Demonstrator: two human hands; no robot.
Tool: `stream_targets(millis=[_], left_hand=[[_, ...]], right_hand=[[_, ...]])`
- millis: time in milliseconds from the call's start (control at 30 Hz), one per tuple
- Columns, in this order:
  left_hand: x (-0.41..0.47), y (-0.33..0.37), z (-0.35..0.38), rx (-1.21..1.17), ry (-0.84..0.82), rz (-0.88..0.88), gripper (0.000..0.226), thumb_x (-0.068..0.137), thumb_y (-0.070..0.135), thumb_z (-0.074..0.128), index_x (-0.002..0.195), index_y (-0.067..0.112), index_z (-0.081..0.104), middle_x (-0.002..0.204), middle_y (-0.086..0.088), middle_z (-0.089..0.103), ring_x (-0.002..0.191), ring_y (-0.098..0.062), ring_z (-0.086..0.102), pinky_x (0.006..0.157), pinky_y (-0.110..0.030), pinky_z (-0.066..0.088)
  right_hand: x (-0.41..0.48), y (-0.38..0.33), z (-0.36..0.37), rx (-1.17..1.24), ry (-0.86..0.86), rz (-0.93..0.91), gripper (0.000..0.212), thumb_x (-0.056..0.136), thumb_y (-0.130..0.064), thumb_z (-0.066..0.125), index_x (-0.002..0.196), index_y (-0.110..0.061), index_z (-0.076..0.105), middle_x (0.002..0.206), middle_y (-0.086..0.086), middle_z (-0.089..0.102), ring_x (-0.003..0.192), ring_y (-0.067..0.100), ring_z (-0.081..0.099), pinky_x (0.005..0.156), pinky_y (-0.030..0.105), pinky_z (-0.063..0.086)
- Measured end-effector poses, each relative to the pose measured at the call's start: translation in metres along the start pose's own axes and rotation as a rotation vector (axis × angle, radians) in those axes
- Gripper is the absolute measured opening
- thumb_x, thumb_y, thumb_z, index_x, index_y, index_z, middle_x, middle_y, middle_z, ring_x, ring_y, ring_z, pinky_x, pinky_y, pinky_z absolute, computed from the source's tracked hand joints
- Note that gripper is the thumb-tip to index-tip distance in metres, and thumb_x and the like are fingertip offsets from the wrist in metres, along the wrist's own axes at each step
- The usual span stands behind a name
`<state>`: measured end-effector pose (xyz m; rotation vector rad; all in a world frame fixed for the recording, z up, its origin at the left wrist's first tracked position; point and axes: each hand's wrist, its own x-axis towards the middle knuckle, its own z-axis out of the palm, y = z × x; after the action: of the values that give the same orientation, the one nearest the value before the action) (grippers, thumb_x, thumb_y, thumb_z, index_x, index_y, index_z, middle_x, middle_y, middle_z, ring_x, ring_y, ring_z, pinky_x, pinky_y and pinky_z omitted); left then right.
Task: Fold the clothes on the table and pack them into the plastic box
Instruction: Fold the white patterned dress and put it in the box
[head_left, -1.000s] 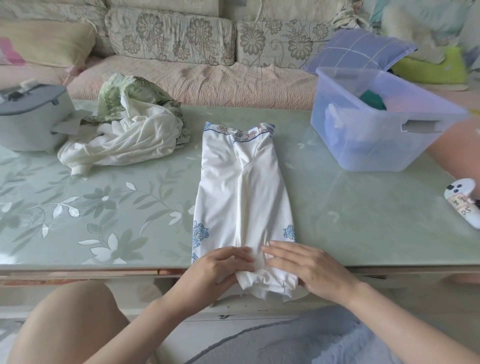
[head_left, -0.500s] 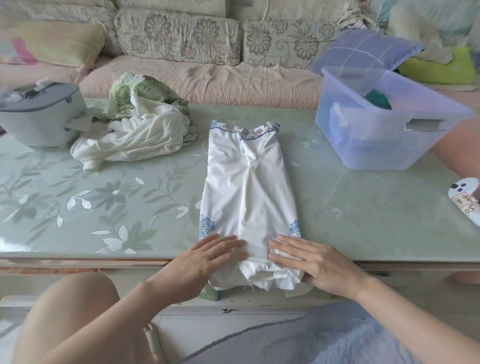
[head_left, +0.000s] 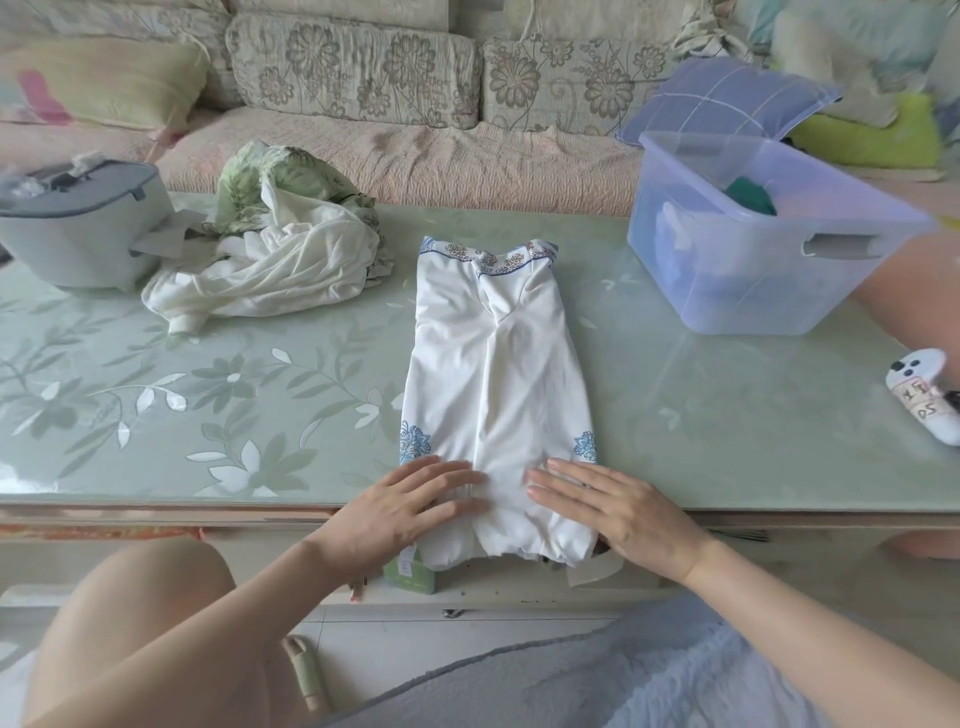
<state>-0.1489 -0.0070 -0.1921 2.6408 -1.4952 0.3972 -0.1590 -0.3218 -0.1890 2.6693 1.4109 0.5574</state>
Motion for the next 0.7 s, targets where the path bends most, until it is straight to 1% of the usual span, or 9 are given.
stream_targets(millis=[133, 200, 300, 367, 467, 533, 600, 633, 700], left_hand=[[0.001, 0.002, 0.000, -0.085, 0.033, -0.026, 0.058, 0.086, -0.002, 0.034, 0.136, 0.022, 0.050, 0.144, 0.001, 0.044, 0.135, -0.016, 0.040, 0.108, -0.038, 0.035], [0.001, 0.002, 0.001, -0.146, 0.061, -0.034, 0.062, 0.083, -0.005, 0.042, 0.136, 0.025, 0.050, 0.146, 0.004, 0.042, 0.138, -0.012, 0.035, 0.111, -0.038, 0.032], [0.003, 0.003, 0.000, -0.346, 0.107, -0.140, 0.079, 0.065, -0.015, 0.054, 0.131, 0.028, 0.056, 0.143, 0.012, 0.045, 0.135, -0.007, 0.037, 0.110, -0.038, 0.033], [0.006, 0.006, -0.003, -0.639, 0.138, -0.315, 0.071, 0.074, -0.013, 0.054, 0.128, 0.032, 0.057, 0.138, 0.019, 0.049, 0.131, -0.002, 0.041, 0.108, -0.036, 0.036], [0.014, 0.009, -0.013, -0.982, 0.113, -0.559, 0.037, 0.095, 0.030, 0.049, 0.131, 0.038, 0.053, 0.142, 0.019, 0.045, 0.131, -0.002, 0.041, 0.108, -0.027, 0.034], [0.022, 0.009, -0.018, -1.087, 0.079, -0.659, 0.053, 0.090, 0.061, 0.043, 0.120, 0.021, 0.062, 0.129, 0.004, 0.058, 0.119, -0.017, 0.054, 0.101, -0.028, 0.038], [0.030, 0.008, -0.021, -1.202, 0.138, -0.732, 0.061, 0.084, 0.070, 0.042, 0.095, 0.014, 0.062, 0.096, 0.003, 0.065, 0.089, -0.017, 0.057, 0.088, -0.028, 0.042], [0.035, 0.008, -0.024, -1.227, 0.178, -0.790, 0.058, 0.083, 0.066, 0.043, 0.091, 0.012, 0.063, 0.087, 0.004, 0.062, 0.081, -0.014, 0.054, 0.082, -0.025, 0.041], [0.046, 0.001, -0.026, -1.217, 0.247, -0.953, 0.048, 0.087, 0.054, 0.045, 0.086, 0.008, 0.060, 0.081, -0.005, 0.054, 0.075, -0.013, 0.046, 0.070, -0.027, 0.035]], right_hand=[[0.001, 0.001, -0.002, 0.073, 0.017, 0.013, 0.059, 0.089, 0.011, 0.039, 0.142, -0.016, 0.044, 0.150, 0.000, 0.039, 0.139, 0.016, 0.035, 0.108, 0.036, 0.039], [0.002, 0.001, -0.003, 0.149, 0.001, 0.036, 0.064, 0.084, 0.012, 0.042, 0.141, -0.017, 0.046, 0.149, -0.001, 0.040, 0.139, 0.016, 0.035, 0.110, 0.035, 0.036], [0.001, 0.000, -0.006, 0.422, 0.004, 0.211, 0.044, 0.093, -0.019, 0.044, 0.136, -0.018, 0.052, 0.144, -0.005, 0.047, 0.135, 0.010, 0.040, 0.112, 0.030, 0.033], [0.004, -0.003, -0.011, 0.656, 0.014, 0.464, 0.047, 0.089, -0.042, 0.048, 0.124, -0.017, 0.064, 0.129, -0.007, 0.061, 0.122, 0.004, 0.053, 0.102, 0.032, 0.043], [0.016, 0.000, -0.014, 0.819, 0.088, 0.760, 0.073, 0.078, -0.070, 0.043, 0.086, -0.001, 0.066, 0.082, 0.002, 0.068, 0.080, 0.005, 0.056, 0.073, 0.039, 0.047], [0.025, 0.003, -0.015, 0.888, 0.155, 0.858, 0.091, 0.073, -0.085, 0.040, 0.083, 0.003, 0.059, 0.069, 0.012, 0.059, 0.070, 0.009, 0.045, 0.064, 0.035, 0.038], [0.034, 0.004, -0.018, 0.958, 0.255, 0.911, 0.078, 0.079, -0.077, 0.042, 0.083, -0.001, 0.058, 0.071, 0.026, 0.055, 0.062, 0.019, 0.044, 0.061, 0.034, 0.037], [0.041, 0.005, -0.022, 0.997, 0.295, 0.930, 0.067, 0.084, -0.069, 0.045, 0.078, -0.003, 0.056, 0.065, 0.024, 0.049, 0.060, 0.018, 0.041, 0.059, 0.031, 0.034], [0.053, 0.006, -0.028, 1.036, 0.334, 0.966, 0.051, 0.094, -0.047, 0.049, 0.062, -0.009, 0.040, 0.051, 0.001, 0.029, 0.053, 0.007, 0.029, 0.051, 0.024, 0.021]])
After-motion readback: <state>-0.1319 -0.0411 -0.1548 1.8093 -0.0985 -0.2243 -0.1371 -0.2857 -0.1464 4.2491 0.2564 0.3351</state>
